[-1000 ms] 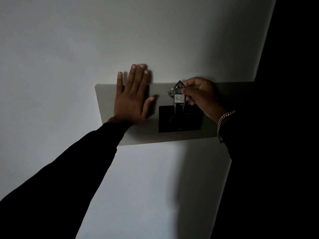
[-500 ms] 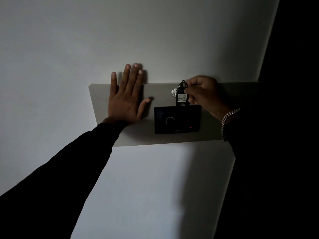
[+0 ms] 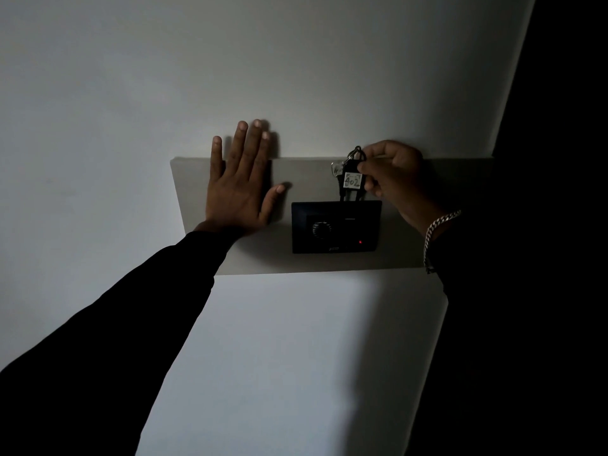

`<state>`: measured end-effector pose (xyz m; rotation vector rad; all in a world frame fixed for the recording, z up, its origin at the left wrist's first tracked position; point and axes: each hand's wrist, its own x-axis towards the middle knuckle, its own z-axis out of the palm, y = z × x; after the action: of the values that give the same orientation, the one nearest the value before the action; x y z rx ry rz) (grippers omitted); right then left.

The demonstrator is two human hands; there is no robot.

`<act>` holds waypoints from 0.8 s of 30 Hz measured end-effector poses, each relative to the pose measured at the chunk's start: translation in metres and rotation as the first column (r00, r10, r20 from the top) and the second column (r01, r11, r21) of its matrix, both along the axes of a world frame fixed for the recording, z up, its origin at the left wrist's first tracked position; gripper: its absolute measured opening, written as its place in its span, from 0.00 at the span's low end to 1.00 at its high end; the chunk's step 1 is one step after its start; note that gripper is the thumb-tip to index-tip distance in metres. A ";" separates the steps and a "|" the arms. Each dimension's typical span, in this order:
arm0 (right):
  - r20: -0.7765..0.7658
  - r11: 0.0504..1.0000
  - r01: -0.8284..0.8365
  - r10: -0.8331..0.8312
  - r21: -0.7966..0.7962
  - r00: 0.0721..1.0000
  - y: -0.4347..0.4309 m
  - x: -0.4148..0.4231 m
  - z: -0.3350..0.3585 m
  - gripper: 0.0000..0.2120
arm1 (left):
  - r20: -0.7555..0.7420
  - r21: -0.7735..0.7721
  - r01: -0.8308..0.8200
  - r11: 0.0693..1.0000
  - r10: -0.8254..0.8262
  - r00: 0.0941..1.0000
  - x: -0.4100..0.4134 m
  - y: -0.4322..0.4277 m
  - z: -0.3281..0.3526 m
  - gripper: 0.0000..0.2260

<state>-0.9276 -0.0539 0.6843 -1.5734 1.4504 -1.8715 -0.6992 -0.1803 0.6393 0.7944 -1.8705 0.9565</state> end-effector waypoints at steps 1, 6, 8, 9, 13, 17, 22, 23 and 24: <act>-0.013 1.000 0.016 -0.017 -0.007 1.000 0.000 -0.001 0.003 0.08 | 0.001 0.002 -0.003 1.000 0.003 1.000 0.000 0.000 0.000 0.34; -0.051 0.999 0.004 -0.001 0.044 0.999 -0.002 0.001 -0.003 0.06 | -0.005 0.004 -0.007 1.000 0.007 1.000 -0.001 0.000 0.000 0.34; -0.049 0.998 -0.009 0.012 0.060 0.999 -0.001 0.002 -0.007 0.05 | -0.005 -0.003 -0.007 1.000 0.007 1.000 0.000 -0.001 0.000 0.34; -0.044 0.998 -0.012 0.015 0.064 0.999 -0.001 0.002 -0.008 0.06 | -0.005 -0.007 -0.007 1.000 0.007 1.000 -0.001 -0.001 0.000 0.34; -0.063 0.997 -0.012 0.017 0.081 0.998 0.001 0.004 -0.008 0.06 | -0.009 -0.021 -0.010 1.000 0.010 1.000 -0.001 -0.004 -0.002 0.33; -0.109 0.994 0.014 -0.002 0.107 0.994 0.004 0.005 -0.010 0.08 | -0.014 -0.039 -0.001 0.999 0.001 1.000 0.000 -0.007 -0.002 0.33; -0.113 0.992 0.030 -0.017 0.121 0.993 0.006 0.005 -0.011 0.08 | -0.015 -0.056 -0.014 0.998 0.014 1.000 0.000 -0.008 -0.002 0.33; -0.118 0.991 0.029 -0.014 0.127 0.993 0.006 0.005 -0.010 0.08 | -0.015 -0.055 -0.016 0.998 0.015 1.000 0.000 -0.008 -0.002 0.33; -0.131 0.991 0.025 -0.007 0.135 0.991 0.006 0.005 -0.010 0.08 | -0.016 -0.052 -0.015 0.999 0.015 1.000 0.000 -0.007 -0.002 0.33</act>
<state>-0.9231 -0.0478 0.6745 -1.6484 1.6137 -1.6662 -0.6994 -0.1878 0.6374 0.7833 -1.8211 1.0020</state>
